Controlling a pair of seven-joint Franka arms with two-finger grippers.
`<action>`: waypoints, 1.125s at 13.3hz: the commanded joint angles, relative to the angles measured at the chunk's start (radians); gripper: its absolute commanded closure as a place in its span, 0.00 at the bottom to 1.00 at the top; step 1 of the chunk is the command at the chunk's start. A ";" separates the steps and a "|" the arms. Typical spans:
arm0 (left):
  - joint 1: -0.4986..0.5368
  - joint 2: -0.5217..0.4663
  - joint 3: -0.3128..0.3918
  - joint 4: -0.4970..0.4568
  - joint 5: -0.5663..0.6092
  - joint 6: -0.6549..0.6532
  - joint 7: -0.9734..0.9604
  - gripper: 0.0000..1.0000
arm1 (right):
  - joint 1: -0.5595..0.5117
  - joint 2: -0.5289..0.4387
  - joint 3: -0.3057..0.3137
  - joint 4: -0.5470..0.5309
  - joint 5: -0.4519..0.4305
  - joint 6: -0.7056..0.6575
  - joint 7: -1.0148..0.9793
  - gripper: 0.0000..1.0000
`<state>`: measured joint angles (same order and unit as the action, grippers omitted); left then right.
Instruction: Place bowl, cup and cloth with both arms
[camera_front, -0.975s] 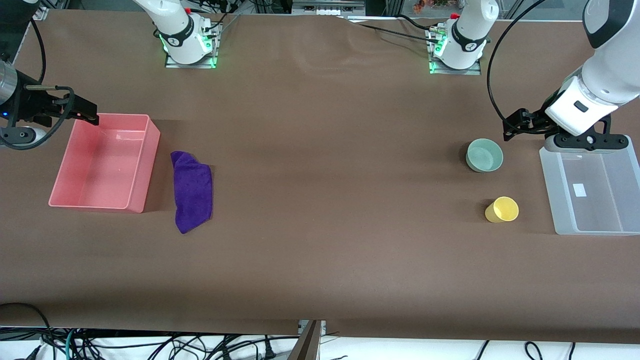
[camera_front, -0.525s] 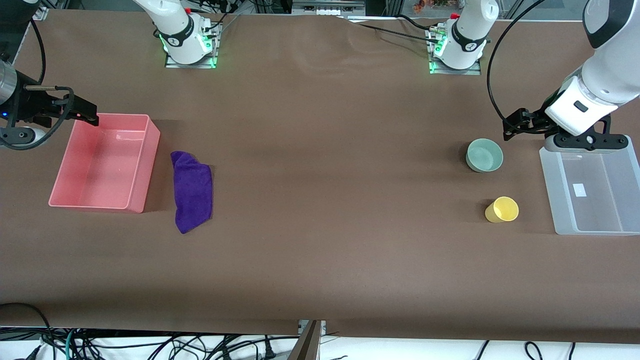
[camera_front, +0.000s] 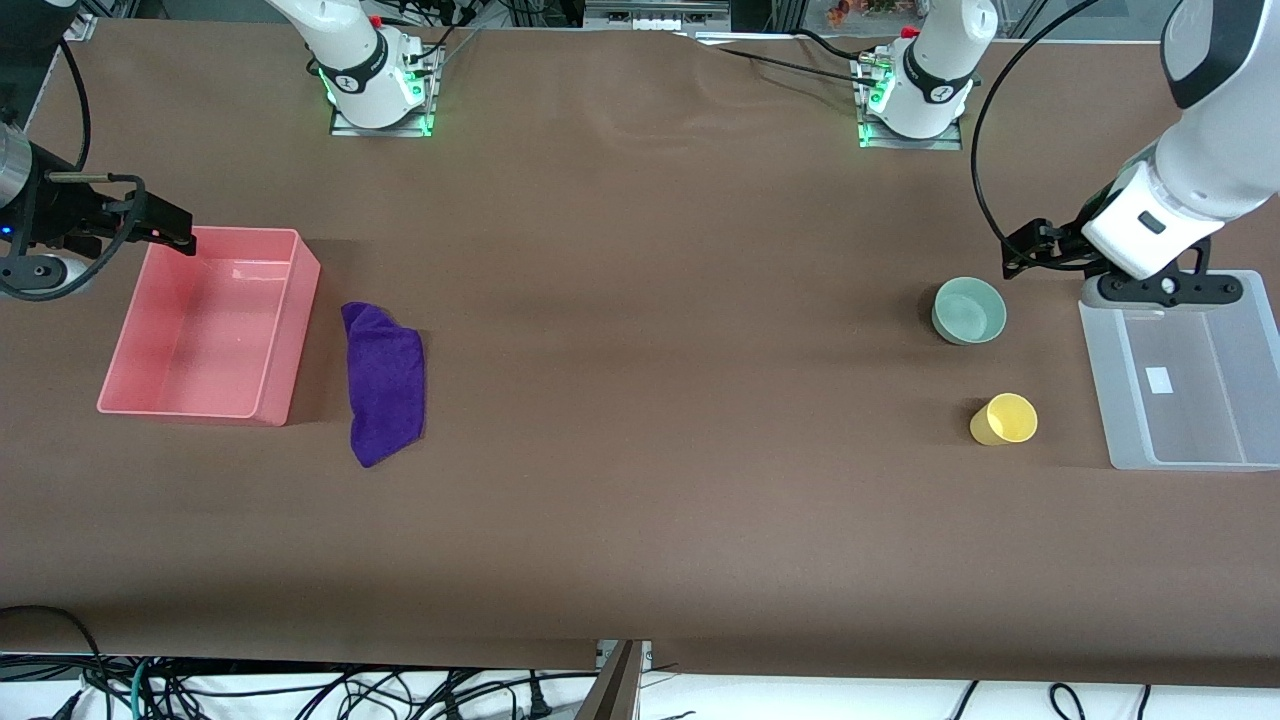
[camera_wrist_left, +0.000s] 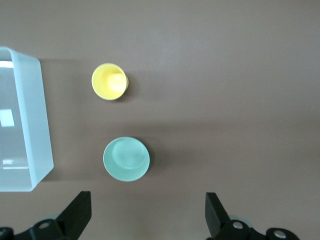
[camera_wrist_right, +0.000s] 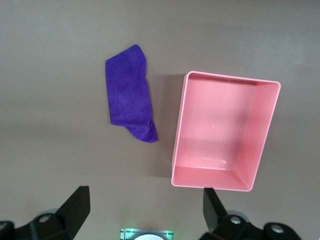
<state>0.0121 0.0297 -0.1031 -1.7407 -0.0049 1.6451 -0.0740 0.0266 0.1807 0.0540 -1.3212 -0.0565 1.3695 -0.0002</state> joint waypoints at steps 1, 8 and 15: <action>0.031 0.029 0.005 -0.006 0.002 -0.028 0.146 0.00 | 0.004 0.000 0.006 0.019 -0.014 0.000 -0.003 0.00; 0.150 0.088 0.003 -0.287 0.088 0.241 0.564 0.00 | 0.006 -0.015 0.006 -0.076 -0.019 0.025 0.008 0.00; 0.219 0.205 0.003 -0.657 0.091 0.876 0.680 0.03 | 0.004 -0.012 0.078 -0.513 0.020 0.516 0.052 0.00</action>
<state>0.2196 0.1943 -0.0933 -2.3543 0.0706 2.4182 0.5803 0.0318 0.1971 0.1025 -1.6891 -0.0499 1.7343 0.0123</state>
